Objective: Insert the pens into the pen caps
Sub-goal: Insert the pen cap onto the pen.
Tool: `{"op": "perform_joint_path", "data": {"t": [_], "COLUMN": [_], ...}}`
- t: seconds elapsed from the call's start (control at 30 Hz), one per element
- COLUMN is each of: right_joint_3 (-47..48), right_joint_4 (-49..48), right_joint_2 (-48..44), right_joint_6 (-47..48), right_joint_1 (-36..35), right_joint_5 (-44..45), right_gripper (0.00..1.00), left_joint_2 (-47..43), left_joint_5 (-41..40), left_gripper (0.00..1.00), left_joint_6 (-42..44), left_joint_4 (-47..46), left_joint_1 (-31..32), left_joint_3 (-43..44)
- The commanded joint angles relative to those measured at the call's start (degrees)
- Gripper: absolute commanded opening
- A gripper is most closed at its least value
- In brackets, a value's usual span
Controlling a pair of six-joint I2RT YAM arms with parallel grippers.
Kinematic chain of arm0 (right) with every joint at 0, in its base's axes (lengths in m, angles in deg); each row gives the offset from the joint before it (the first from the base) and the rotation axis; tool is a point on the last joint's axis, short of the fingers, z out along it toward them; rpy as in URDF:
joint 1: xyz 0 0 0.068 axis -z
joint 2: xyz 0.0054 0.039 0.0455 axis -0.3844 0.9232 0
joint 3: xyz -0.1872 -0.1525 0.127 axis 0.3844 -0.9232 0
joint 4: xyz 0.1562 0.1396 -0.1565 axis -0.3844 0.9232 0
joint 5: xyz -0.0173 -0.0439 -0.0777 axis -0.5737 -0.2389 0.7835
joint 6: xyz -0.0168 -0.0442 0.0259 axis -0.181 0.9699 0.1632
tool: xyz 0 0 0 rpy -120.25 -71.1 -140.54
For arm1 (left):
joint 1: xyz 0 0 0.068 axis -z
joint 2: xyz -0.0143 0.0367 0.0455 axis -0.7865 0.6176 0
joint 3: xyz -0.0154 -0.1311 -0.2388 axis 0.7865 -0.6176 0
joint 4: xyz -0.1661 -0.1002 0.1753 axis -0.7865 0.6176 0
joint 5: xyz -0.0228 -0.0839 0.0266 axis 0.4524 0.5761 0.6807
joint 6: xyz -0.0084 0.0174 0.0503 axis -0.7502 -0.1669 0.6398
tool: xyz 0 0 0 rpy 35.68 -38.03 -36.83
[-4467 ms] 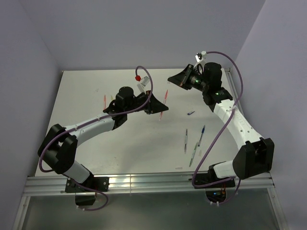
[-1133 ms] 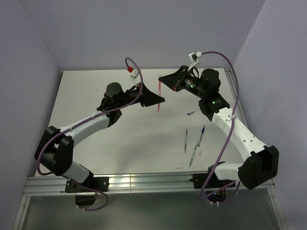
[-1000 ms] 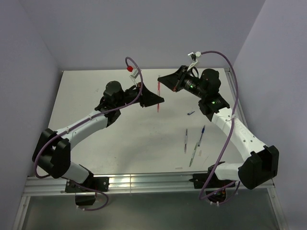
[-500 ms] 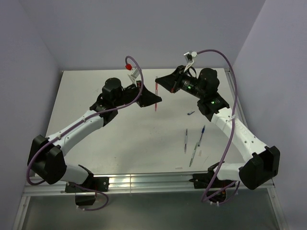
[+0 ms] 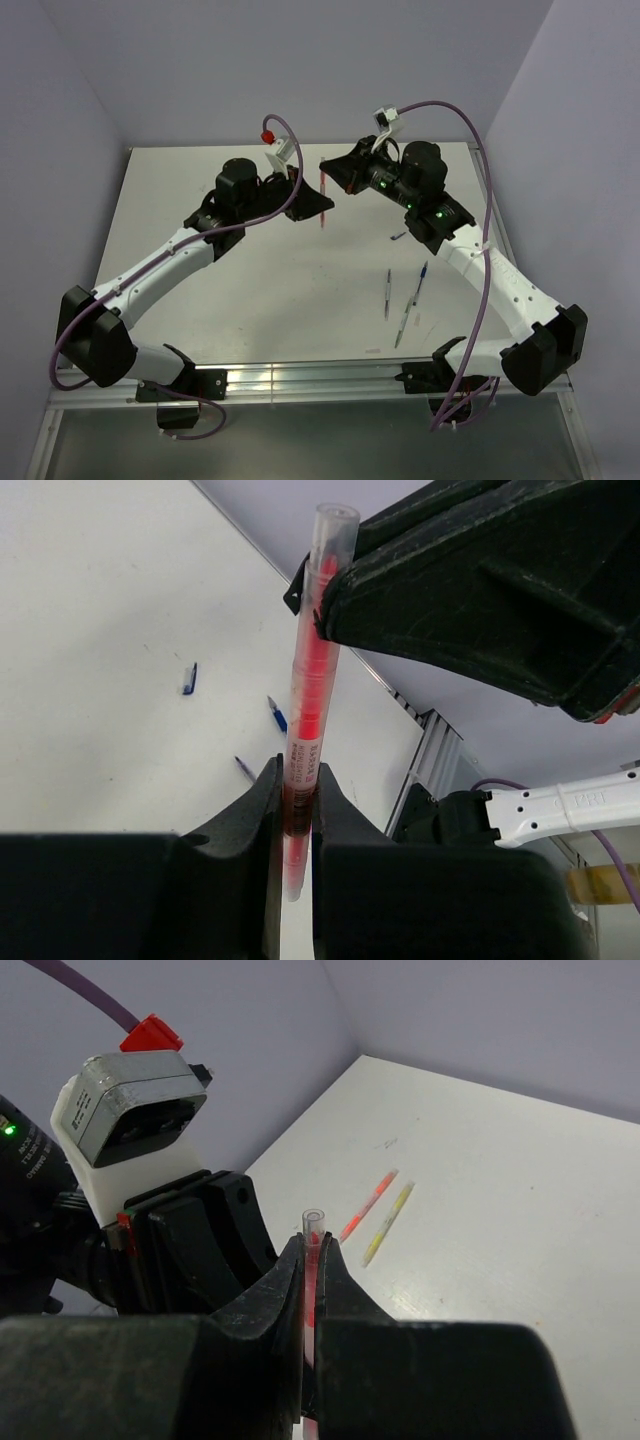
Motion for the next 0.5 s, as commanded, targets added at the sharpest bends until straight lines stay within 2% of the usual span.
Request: {"op": "perform_joint_path", "data": {"t": [0.0, 0.47], "right_joint_3": [1.70, 6.27], "right_joint_4": [11.15, 19.33], "right_joint_2": [-2.14, 0.68], "right_joint_6": [0.87, 3.07], "right_joint_1": [-4.03, -7.46], "right_joint_5": [-6.55, 4.70], "right_gripper": [0.00, 0.00], "left_joint_2": [-1.68, -0.71], "left_joint_5": [-16.53, -24.96], "left_gripper": [0.00, 0.00], "left_joint_6": [0.58, 1.81], "left_joint_4": [-4.40, -1.06], "left_joint_1": [-2.66, -2.48], "left_joint_3": [4.71, 7.96]}}
